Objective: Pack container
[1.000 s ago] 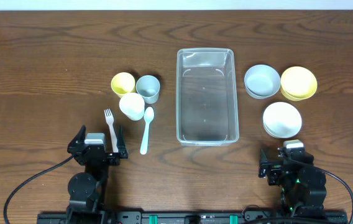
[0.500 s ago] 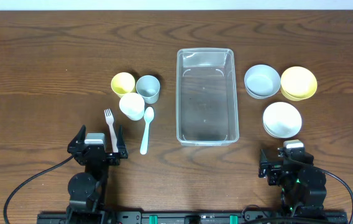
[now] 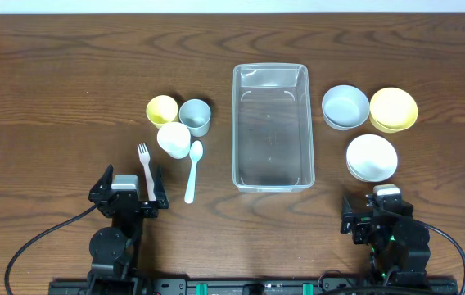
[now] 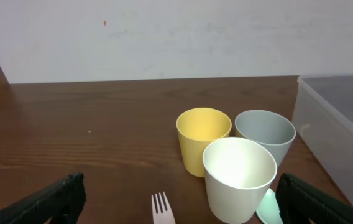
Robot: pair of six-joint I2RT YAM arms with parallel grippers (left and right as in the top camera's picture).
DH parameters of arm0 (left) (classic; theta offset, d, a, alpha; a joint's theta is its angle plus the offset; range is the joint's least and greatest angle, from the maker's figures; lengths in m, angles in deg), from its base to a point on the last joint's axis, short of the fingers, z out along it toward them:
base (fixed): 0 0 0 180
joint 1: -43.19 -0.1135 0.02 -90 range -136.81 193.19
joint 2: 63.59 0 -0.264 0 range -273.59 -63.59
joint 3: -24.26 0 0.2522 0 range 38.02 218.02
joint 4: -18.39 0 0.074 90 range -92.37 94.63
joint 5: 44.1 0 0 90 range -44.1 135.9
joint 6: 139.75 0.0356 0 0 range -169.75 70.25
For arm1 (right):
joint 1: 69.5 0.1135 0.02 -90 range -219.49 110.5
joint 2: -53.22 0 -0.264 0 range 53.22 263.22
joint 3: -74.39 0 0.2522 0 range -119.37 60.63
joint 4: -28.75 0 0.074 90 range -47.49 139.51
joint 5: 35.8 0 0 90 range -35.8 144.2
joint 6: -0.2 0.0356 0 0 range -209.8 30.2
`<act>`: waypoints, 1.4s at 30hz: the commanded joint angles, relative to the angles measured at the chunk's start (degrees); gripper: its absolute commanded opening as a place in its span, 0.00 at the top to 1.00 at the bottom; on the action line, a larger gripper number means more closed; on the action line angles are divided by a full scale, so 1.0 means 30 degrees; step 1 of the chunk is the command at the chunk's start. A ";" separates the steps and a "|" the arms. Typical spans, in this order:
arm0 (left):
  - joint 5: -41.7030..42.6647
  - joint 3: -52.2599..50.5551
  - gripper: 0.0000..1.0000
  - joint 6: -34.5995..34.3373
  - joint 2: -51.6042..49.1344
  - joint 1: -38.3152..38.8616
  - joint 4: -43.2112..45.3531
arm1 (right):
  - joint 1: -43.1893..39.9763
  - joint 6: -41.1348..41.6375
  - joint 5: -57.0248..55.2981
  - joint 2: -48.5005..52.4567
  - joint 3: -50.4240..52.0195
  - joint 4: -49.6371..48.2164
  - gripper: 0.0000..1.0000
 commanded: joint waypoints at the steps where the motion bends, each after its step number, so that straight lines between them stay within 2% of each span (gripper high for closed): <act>1: 0.0138 -0.0634 0.02 0.0189 0.0168 0.0058 -0.0313 | -0.0087 0.0087 -0.0058 -0.0080 0.0153 0.0124 0.01; 20: 0.0138 -0.0634 0.02 0.0189 0.0168 0.0058 -0.0313 | -0.0087 0.0087 -0.0058 -0.0080 0.0153 0.0124 0.01; 23: 0.0138 -0.0634 0.02 0.0189 0.0168 0.0058 -0.0313 | -0.0087 0.0146 0.0022 -0.0080 0.0153 -0.0685 0.01; 29: 0.0138 -0.0634 0.02 0.0189 0.0168 0.0058 -0.0168 | -0.0087 0.5493 0.4962 -0.0080 0.0153 -0.3526 0.01; 33: 0.0153 -0.0634 0.02 0.0182 0.0168 0.0058 -0.0313 | -0.0087 0.8058 0.5595 -0.0080 0.0153 -0.5180 0.01; 36: 0.0146 -0.0634 0.02 0.0189 0.0138 0.0058 -0.0291 | -0.0087 0.8743 0.5588 -0.0080 0.0153 -0.5639 0.01; 42: 0.0153 -0.0634 0.02 0.0182 0.0131 0.0058 -0.0306 | -0.0087 0.8320 0.5588 0.0270 -0.0124 -0.5858 0.01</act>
